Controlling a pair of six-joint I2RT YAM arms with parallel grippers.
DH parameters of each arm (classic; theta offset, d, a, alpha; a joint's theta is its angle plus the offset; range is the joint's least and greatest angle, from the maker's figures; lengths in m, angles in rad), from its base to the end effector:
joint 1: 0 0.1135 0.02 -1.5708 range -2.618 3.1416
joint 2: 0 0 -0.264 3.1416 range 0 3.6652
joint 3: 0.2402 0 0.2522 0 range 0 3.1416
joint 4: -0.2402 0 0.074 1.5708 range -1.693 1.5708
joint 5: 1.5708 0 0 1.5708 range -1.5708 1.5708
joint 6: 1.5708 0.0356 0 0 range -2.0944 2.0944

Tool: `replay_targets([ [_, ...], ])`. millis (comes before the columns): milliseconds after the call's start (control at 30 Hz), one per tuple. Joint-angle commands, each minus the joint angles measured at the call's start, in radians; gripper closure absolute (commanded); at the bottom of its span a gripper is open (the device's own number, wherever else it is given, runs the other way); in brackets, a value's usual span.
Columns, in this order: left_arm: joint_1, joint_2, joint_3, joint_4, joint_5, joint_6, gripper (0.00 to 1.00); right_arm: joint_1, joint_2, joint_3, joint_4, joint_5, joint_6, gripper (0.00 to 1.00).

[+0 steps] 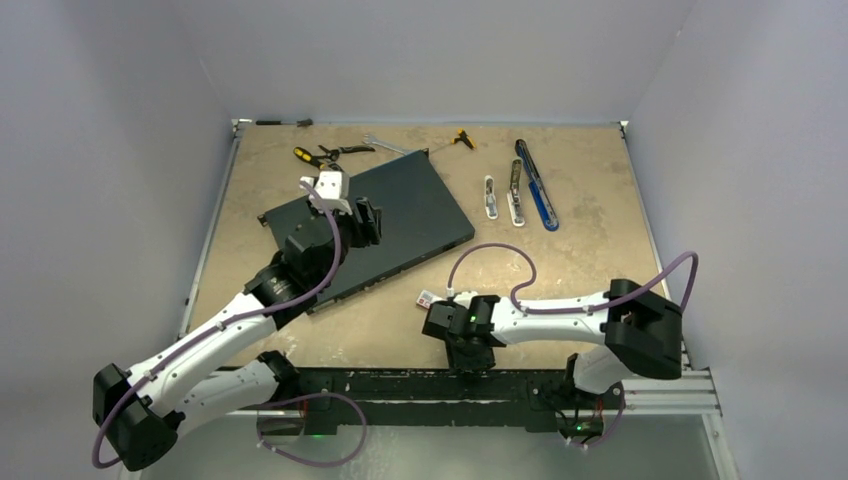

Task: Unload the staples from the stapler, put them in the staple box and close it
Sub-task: Pick up the staple from the center of the board.

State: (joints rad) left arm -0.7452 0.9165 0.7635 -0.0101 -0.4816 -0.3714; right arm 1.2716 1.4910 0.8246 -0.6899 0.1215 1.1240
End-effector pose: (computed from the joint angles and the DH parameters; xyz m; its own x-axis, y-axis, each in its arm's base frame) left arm 0.1690 -0.1335 0.3278 -0.2074 -0.2463 -0.9468 0.2037 0.9357 -0.2880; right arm 0.0784 0.2394 0.1656 -0.9730 -0.1173 -0.1988 -0.1468 0.9791 0.1408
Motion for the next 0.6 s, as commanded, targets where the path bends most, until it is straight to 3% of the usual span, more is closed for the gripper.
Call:
replay_targets([
  [0,0.044,0.01,0.02,0.02,0.054,-0.01,0.38,0.001,0.032,0.03,-0.003,0.032,0.035,0.52],
  [300,0.108,0.021,0.008,0.026,0.12,-0.037,0.39,-0.008,0.066,0.049,-0.041,0.114,0.073,0.61],
  [567,0.12,0.031,0.009,0.033,0.145,-0.038,0.39,-0.052,0.019,0.009,-0.041,0.139,0.079,0.57],
])
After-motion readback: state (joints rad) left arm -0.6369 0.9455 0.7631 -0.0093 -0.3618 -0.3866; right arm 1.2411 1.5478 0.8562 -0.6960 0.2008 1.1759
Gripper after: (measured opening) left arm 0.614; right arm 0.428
